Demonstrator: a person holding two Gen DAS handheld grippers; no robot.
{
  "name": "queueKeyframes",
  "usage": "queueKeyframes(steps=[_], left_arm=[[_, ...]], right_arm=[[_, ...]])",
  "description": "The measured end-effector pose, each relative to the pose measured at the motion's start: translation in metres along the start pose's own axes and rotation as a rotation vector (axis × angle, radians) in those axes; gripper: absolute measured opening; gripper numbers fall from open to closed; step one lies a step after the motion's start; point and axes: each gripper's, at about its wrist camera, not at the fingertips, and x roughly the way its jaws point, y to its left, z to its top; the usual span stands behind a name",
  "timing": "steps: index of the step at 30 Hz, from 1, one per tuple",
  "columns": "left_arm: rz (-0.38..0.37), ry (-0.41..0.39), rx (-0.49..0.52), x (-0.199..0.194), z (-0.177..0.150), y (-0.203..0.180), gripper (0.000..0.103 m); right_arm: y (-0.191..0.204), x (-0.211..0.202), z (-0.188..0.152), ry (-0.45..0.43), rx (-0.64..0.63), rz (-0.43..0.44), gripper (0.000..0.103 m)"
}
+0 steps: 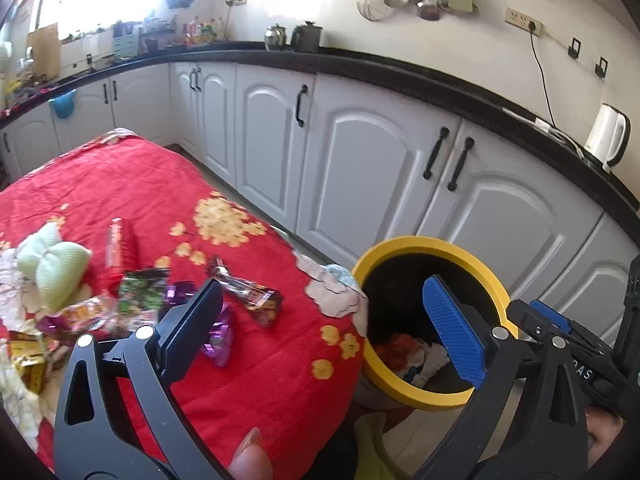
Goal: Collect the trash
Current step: 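Move both open tools back over the candy wrappers on the table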
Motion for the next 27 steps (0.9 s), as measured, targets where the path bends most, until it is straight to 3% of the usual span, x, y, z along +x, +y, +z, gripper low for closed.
queueKeyframes(steps=[13,27], left_arm=[[0.038,-0.072,-0.057,-0.040,0.005,0.036,0.092],[0.109,-0.119,-0.136,-0.075,0.006,0.089,0.092]], right_arm=[[0.050,-0.019,0.005,-0.038,-0.095,0.053,0.075],[0.109,-0.019,-0.005,-0.012,-0.205,0.132,0.077]])
